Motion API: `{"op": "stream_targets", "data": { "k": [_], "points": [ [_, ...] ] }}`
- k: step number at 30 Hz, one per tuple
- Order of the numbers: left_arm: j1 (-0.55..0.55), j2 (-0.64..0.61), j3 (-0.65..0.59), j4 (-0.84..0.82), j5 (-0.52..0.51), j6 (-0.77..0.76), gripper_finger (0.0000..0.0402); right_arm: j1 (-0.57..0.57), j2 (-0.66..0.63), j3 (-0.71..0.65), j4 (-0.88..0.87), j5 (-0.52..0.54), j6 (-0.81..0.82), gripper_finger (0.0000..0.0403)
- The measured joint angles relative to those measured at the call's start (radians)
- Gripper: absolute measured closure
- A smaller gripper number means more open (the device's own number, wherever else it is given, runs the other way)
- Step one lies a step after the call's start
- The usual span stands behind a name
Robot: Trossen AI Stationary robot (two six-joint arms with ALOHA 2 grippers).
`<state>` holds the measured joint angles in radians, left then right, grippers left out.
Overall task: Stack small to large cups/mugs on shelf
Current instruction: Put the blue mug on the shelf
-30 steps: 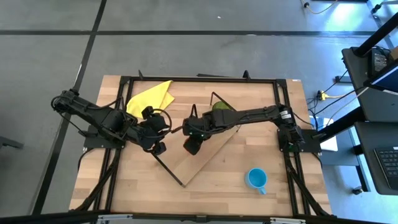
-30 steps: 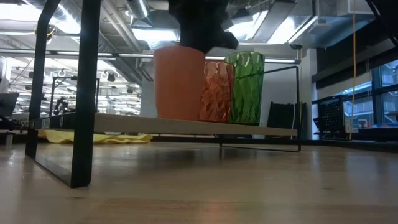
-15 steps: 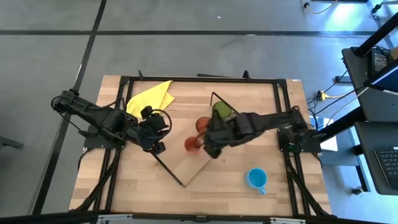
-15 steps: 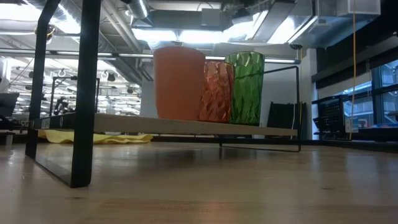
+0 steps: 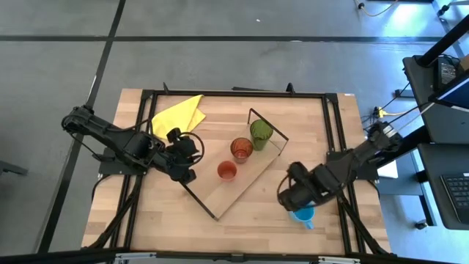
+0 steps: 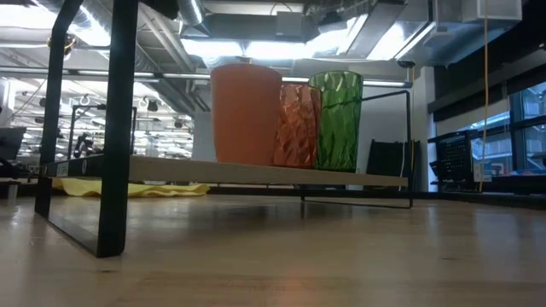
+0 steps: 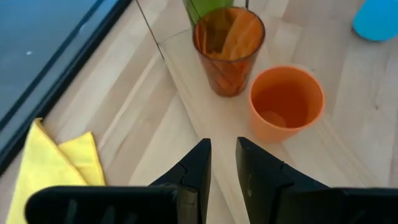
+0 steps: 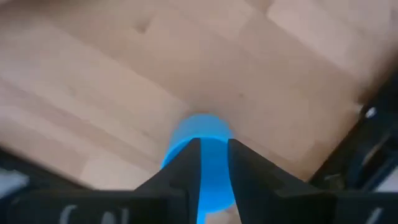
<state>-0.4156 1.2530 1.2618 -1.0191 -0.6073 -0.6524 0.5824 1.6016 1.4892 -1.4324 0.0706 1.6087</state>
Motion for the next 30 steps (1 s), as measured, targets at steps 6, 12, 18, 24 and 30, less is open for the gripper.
{"op": "stream_targets", "data": {
  "k": [6,12,18,24,30],
  "points": [
    [0.0,0.0,-0.019,0.074,0.023,0.007,0.0332,0.099,-0.153,-0.283,0.261,-0.006,0.281,0.0329],
    [0.0,0.0,-0.019,0.093,0.025,0.008,0.0332,0.156,-0.257,-0.477,0.387,-0.005,0.395,0.034],
    [0.0,0.0,-0.019,0.093,0.044,0.003,0.0332,0.181,-0.275,-0.528,0.37,-0.024,0.387,0.0336],
    [0.002,0.0,-0.019,0.094,0.044,0.0,0.0332,0.189,-0.275,-0.539,0.411,-0.047,0.387,0.0307],
    [0.025,0.0,-0.019,0.095,0.044,0.001,0.0332,0.19,-0.275,-0.539,0.42,-0.047,0.396,0.0267]
  ]
}}
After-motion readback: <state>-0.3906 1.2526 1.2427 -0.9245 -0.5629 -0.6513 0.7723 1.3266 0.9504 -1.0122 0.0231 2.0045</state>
